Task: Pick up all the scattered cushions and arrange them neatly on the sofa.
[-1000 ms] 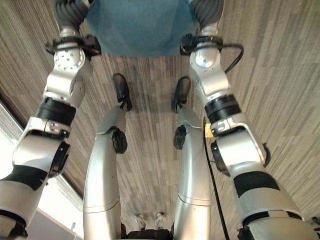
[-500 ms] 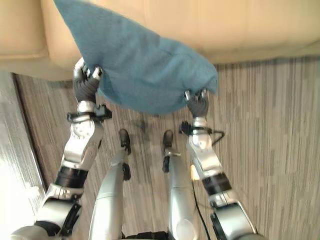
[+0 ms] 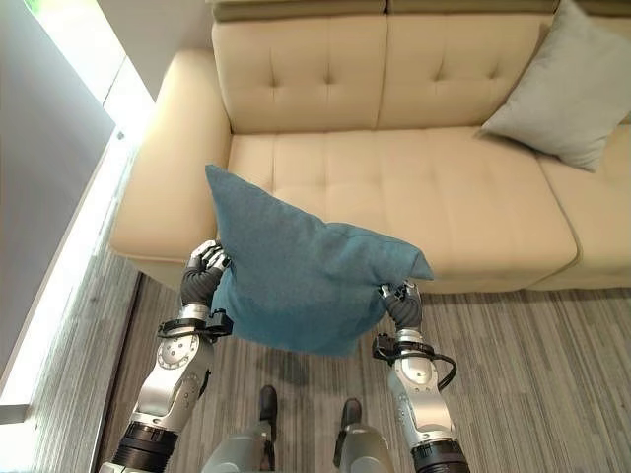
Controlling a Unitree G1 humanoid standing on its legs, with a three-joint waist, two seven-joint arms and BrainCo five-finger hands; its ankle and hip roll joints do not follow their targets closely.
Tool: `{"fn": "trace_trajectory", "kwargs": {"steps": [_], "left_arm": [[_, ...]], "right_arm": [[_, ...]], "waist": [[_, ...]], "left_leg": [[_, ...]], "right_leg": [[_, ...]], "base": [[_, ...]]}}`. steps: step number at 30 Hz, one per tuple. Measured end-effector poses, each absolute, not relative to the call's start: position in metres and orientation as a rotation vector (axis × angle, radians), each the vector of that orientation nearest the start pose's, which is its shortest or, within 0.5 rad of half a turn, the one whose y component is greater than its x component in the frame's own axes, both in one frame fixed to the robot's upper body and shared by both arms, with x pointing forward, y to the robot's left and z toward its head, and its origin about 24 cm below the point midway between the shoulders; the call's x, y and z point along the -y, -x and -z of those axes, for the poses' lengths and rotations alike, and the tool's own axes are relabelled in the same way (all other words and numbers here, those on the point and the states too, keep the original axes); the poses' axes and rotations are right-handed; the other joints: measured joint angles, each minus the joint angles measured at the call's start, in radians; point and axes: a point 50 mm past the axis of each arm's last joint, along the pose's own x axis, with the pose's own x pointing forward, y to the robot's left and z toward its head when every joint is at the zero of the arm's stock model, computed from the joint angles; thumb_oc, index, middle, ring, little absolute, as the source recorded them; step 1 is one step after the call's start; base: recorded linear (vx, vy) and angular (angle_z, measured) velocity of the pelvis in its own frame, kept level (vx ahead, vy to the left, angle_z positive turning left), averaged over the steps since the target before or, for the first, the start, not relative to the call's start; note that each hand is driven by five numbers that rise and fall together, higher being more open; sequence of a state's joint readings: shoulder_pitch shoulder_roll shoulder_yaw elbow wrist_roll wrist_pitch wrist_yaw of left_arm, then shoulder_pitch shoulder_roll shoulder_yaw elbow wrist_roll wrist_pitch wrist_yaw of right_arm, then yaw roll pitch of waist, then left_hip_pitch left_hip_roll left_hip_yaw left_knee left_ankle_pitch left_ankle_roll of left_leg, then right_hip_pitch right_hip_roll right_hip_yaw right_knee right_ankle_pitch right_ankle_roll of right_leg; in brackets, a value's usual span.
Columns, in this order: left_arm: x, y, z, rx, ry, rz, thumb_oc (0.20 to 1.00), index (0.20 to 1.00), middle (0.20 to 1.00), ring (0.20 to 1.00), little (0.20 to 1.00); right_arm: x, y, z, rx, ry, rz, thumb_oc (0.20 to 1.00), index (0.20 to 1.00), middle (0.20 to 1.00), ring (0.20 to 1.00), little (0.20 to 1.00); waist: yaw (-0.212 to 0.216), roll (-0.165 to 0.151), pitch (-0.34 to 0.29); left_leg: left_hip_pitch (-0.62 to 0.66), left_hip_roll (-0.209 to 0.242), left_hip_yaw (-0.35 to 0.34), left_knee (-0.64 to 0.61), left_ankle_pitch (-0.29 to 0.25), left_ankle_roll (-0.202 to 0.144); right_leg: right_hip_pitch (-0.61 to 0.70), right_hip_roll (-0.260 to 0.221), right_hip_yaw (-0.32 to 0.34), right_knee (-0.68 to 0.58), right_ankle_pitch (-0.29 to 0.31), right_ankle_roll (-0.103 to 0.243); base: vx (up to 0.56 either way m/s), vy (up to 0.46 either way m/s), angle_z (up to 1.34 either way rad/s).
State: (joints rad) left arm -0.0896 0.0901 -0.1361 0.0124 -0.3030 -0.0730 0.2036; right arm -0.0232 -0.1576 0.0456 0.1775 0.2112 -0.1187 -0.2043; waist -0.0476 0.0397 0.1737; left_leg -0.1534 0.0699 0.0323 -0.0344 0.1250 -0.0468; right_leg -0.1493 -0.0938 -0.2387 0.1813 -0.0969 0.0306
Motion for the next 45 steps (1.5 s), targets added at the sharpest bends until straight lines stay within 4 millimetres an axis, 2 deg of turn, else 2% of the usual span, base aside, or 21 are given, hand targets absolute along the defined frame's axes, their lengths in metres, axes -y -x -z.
{"fn": "trace_trajectory", "kwargs": {"steps": [6, 9, 11, 13, 20, 22, 23, 25, 26, 28, 29, 30, 32, 33, 35, 36, 38, 39, 42, 44, 45], "left_arm": [[-0.142, -0.264, -0.052, 0.050, 0.225, -0.069, 0.200, 0.200, 0.200, 0.200, 0.200], [-0.136, -0.263, -0.047, 0.027, 0.251, -0.061, 0.200, 0.200, 0.200, 0.200, 0.200], [-0.132, -0.262, -0.039, -0.007, 0.251, -0.047, 0.200, 0.200, 0.200, 0.200, 0.200], [-0.130, -0.261, -0.033, -0.036, 0.244, -0.037, 0.200, 0.200, 0.200, 0.200, 0.200], [-0.158, -0.258, -0.029, -0.051, 0.179, -0.108, 0.200, 0.200, 0.200, 0.200, 0.200], [-0.161, -0.264, -0.035, -0.024, 0.186, -0.126, 0.200, 0.200, 0.200, 0.200, 0.200], [-0.163, -0.264, -0.036, -0.020, 0.192, -0.138, 0.200, 0.200, 0.200, 0.200, 0.200], [-0.163, -0.263, -0.035, -0.023, 0.201, -0.145, 0.200, 0.200, 0.200, 0.200, 0.200], [-0.164, -0.263, -0.035, -0.022, 0.195, -0.147, 0.200, 0.200, 0.200, 0.200, 0.200], [-0.166, -0.262, -0.034, -0.025, 0.190, -0.152, 0.200, 0.200, 0.200, 0.200, 0.200], [-0.166, -0.262, -0.033, -0.027, 0.194, -0.160, 0.200, 0.200, 0.200, 0.200, 0.200], [-0.166, -0.263, -0.034, -0.025, 0.196, -0.169, 0.200, 0.200, 0.200, 0.200, 0.200], [-0.164, -0.261, -0.031, -0.036, 0.195, -0.164, 0.200, 0.200, 0.200, 0.200, 0.200], [-0.164, -0.259, -0.029, -0.044, 0.201, -0.167, 0.200, 0.200, 0.200, 0.200, 0.200], [-0.154, -0.256, -0.027, -0.052, 0.250, -0.169, 0.200, 0.200, 0.200, 0.200, 0.200], [-0.152, -0.256, -0.026, -0.055, 0.256, -0.165, 0.200, 0.200, 0.200, 0.200, 0.200], [-0.147, -0.256, -0.026, -0.059, 0.259, -0.143, 0.200, 0.200, 0.200, 0.200, 0.200], [-0.145, -0.257, -0.026, -0.058, 0.258, -0.132, 0.200, 0.200, 0.200, 0.200, 0.200], [-0.144, -0.257, -0.027, -0.057, 0.262, -0.115, 0.200, 0.200, 0.200, 0.200, 0.200], [-0.144, -0.256, -0.026, -0.058, 0.261, -0.107, 0.200, 0.200, 0.200, 0.200, 0.200], [-0.144, -0.256, -0.025, -0.063, 0.264, -0.108, 0.200, 0.200, 0.200, 0.200, 0.200]], "right_arm": [[0.186, -0.254, -0.019, -0.052, 0.004, 0.175, 0.200, 0.200, 0.200, 0.200, 0.200], [0.194, -0.254, -0.021, -0.047, 0.008, 0.200, 0.200, 0.200, 0.200, 0.200, 0.200], [0.196, -0.254, -0.023, -0.036, 0.013, 0.205, 0.200, 0.200, 0.200, 0.200, 0.200], [0.198, -0.255, -0.029, -0.015, 0.044, 0.198, 0.200, 0.200, 0.200, 0.200, 0.200], [0.167, -0.261, -0.038, 0.026, 0.030, 0.097, 0.200, 0.200, 0.200, 0.200, 0.200], [0.157, -0.268, -0.048, 0.066, 0.005, 0.086, 0.200, 0.200, 0.200, 0.200, 0.200], [0.157, -0.268, -0.049, 0.071, 0.009, 0.086, 0.200, 0.200, 0.200, 0.200, 0.200], [0.154, -0.267, -0.051, 0.080, 0.000, 0.079, 0.200, 0.200, 0.200, 0.200, 0.200], [0.153, -0.267, -0.054, 0.093, 0.000, 0.071, 0.200, 0.200, 0.200, 0.200, 0.200], [0.151, -0.267, -0.056, 0.102, 0.003, 0.062, 0.200, 0.200, 0.200, 0.200, 0.200], [0.151, -0.267, -0.056, 0.103, 0.011, 0.056, 0.200, 0.200, 0.200, 0.200, 0.200], [0.152, -0.265, -0.052, 0.089, 0.031, 0.051, 0.200, 0.200, 0.200, 0.200, 0.200], [0.158, -0.259, -0.045, 0.060, 0.037, 0.073, 0.200, 0.200, 0.200, 0.200, 0.200], [0.161, -0.258, -0.043, 0.051, 0.044, 0.084, 0.200, 0.200, 0.200, 0.200, 0.200], [0.172, -0.260, -0.045, 0.059, 0.084, 0.094, 0.200, 0.200, 0.200, 0.200, 0.200], [0.175, -0.259, -0.045, 0.055, 0.088, 0.102, 0.200, 0.200, 0.200, 0.200, 0.200], [0.182, -0.257, -0.043, 0.049, 0.089, 0.129, 0.200, 0.200, 0.200, 0.200, 0.200], [0.184, -0.257, -0.045, 0.054, 0.087, 0.139, 0.200, 0.200, 0.200, 0.200, 0.200], [0.184, -0.257, -0.046, 0.061, 0.076, 0.146, 0.200, 0.200, 0.200, 0.200, 0.200], [0.185, -0.257, -0.046, 0.062, 0.067, 0.157, 0.200, 0.200, 0.200, 0.200, 0.200], [0.185, -0.257, -0.046, 0.063, 0.069, 0.157, 0.200, 0.200, 0.200, 0.200, 0.200]], "waist": [[0.004, -0.020, -0.076], [0.001, -0.013, -0.095], [-0.003, -0.012, -0.111], [-0.002, -0.014, -0.116], [0.025, -0.056, -0.119], [0.031, -0.033, -0.081], [0.026, -0.024, -0.072], [0.015, -0.018, -0.066], [0.010, -0.017, -0.065], [0.011, -0.022, -0.065], [0.010, -0.021, -0.062], [-0.022, -0.039, -0.050], [-0.024, -0.080, -0.057], [-0.022, -0.080, -0.064], [-0.010, -0.024, -0.090], [-0.017, -0.028, -0.088], [-0.026, -0.058, -0.088], [-0.019, -0.083, -0.087], [-0.015, -0.116, -0.075], [-0.009, -0.134, -0.064], [-0.005, -0.139, -0.061]], "left_leg": [[0.052, 0.043, 0.011, 0.009, -0.013, -0.017], [0.049, 0.044, 0.021, 0.010, -0.032, -0.004], [0.030, 0.037, 0.069, 0.047, -0.044, -0.005], [0.039, 0.015, 0.103, 0.054, -0.044, 0.007], [0.175, -0.045, 0.238, -0.033, -0.077, 0.049], [0.171, -0.048, 0.252, 0.013, -0.140, 0.071], [0.165, -0.034, 0.250, 0.030, -0.159, 0.082], [0.184, -0.043, 0.234, 0.016, -0.165, 0.096], [0.188, -0.045, 0.233, 0.000, -0.164, 0.094], [0.202, -0.050, 0.229, -0.017, -0.159, 0.091], [0.204, -0.049, 0.226, -0.017, -0.160, 0.092], [0.225, -0.063, 0.194, -0.029, -0.151, 0.082], [0.300, -0.090, 0.165, -0.058, -0.163, 0.059], [0.323, -0.084, 0.144, -0.058, -0.182, 0.039], [0.344, 0.003, 0.116, -0.056, -0.195, -0.004], [0.343, 0.023, 0.108, -0.027, -0.191, -0.018], [0.290, 0.039, 0.087, 0.125, -0.203, -0.038], [0.225, 0.043, 0.077, 0.272, -0.210, -0.048], [0.074, 0.056, 0.073, 0.525, -0.219, -0.052], [0.040, 0.037, 0.102, 0.467, -0.231, -0.035], [0.044, 0.016, 0.102, 0.342, -0.230, -0.031]], "right_leg": [[0.075, 0.049, 0.000, -0.040, -0.008, -0.006], [0.082, 0.050, -0.002, -0.043, -0.009, -0.007], [0.090, 0.028, -0.009, -0.056, -0.008, -0.005], [0.087, 0.011, 0.005, -0.046, -0.008, 0.010], [0.105, -0.039, 0.174, -0.068, 0.032, 0.075], [-0.015, -0.035, 0.203, 0.138, 0.080, 0.151], [-0.042, -0.038, 0.207, 0.196, 0.088, 0.166], [-0.110, -0.041, 0.206, 0.283, 0.099, 0.175], [-0.124, -0.045, 0.175, 0.240, 0.088, 0.154], [-0.121, -0.029, 0.138, 0.008, 0.111, 0.116], [-0.129, -0.016, 0.147, -0.047, 0.121, 0.117], [-0.120, -0.006, 0.158, -0.186, 0.166, 0.113], [-0.066, -0.014, 0.168, -0.181, 0.185, 0.098], [-0.046, -0.002, 0.180, -0.173, 0.252, 0.050], [0.015, 0.077, 0.134, -0.227, 0.262, 0.001], [0.054, 0.089, 0.108, -0.255, 0.265, -0.018], [0.108, 0.092, 0.077, -0.272, 0.235, -0.033], [0.123, 0.089, 0.071, -0.272, 0.211, -0.050], [0.144, 0.089, 0.065, -0.272, 0.170, -0.101], [0.146, 0.089, 0.075, -0.272, 0.165, -0.097], [0.148, 0.090, 0.083, -0.272, 0.161, -0.095]], "base": [[0.12, -0.010, -0.03], [0.13, 0.077, 0.02], [0.13, 0.105, 0.14], [0.23, 0.152, -0.07], [0.17, 0.174, -0.62], [0.10, 0.196, -0.86], [0.11, 0.050, -0.41], [0.18, -0.007, -0.06], [0.20, -0.062, 0.12], [0.28, -0.105, 0.09], [0.24, -0.124, 0.46], [0.12, -0.104, 0.67], [0.15, -0.138, 0.76], [0.19, -0.169, 0.49], [0.21, -0.242, 0.48], [0.16, -0.250, 0.64], [0.08, -0.169, 0.61], [0.09, -0.146, 0.33], [0.11, -0.071, 0.11], [0.13, 0.018, -0.14], [0.14, 0.037, -0.28]]}}
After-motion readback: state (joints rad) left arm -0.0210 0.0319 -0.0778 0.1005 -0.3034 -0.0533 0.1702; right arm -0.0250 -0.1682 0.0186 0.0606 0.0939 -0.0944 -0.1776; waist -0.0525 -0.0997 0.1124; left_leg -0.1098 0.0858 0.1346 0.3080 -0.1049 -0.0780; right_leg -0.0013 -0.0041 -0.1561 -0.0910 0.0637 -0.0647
